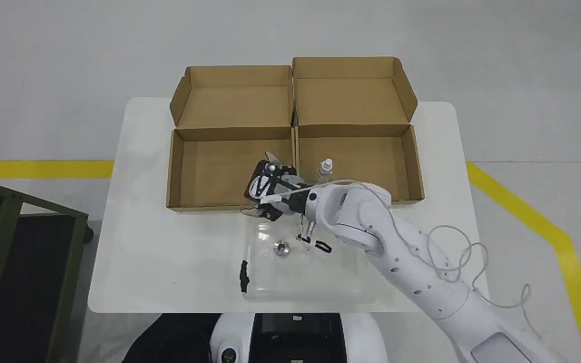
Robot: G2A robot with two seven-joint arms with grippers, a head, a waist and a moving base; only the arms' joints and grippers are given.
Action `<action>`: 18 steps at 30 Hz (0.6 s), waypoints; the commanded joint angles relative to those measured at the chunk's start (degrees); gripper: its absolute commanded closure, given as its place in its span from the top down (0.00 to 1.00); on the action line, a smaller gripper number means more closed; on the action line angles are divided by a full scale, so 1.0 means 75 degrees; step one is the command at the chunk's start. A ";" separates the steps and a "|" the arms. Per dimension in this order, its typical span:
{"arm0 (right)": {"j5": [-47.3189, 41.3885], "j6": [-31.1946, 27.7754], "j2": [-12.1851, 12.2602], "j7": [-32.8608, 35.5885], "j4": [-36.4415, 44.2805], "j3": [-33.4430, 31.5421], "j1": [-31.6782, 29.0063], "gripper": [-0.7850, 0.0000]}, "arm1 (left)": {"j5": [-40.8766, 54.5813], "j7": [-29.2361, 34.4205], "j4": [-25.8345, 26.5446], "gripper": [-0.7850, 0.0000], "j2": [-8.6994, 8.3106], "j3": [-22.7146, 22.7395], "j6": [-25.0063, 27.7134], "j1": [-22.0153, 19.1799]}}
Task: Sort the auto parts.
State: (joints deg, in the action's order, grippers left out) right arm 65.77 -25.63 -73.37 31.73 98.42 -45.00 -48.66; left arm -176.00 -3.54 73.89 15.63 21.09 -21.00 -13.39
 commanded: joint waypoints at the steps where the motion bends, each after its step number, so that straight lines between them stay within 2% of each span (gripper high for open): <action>1: 0.0172 -0.0334 0.0079 0.0063 0.0315 -0.0090 -0.0262 1.00 | 0.0000 0.0000 0.0000 1.00 0.0000 0.0000 0.0000 0.0000; 8: 0.0447 -0.1125 0.0353 0.0269 0.1038 -0.0554 -0.1230 1.00 | 0.0000 0.0000 0.0000 1.00 0.0000 0.0000 0.0000 0.0000; 13: 0.1056 -0.1814 0.0551 0.0134 0.1456 -0.0761 -0.1943 1.00 | 0.0000 0.0000 0.0000 1.00 0.0000 0.0000 0.0000 0.0000; 18: 0.1890 -0.2189 0.0690 -0.0068 0.1743 -0.0811 -0.2449 1.00 | 0.0000 0.0000 0.0000 1.00 0.0000 0.0000 0.0000 0.0000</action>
State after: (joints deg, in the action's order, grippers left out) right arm 78.49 -41.66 -68.37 31.52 111.32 -51.09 -66.42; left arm -176.00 -3.54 73.89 15.63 21.09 -21.00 -13.39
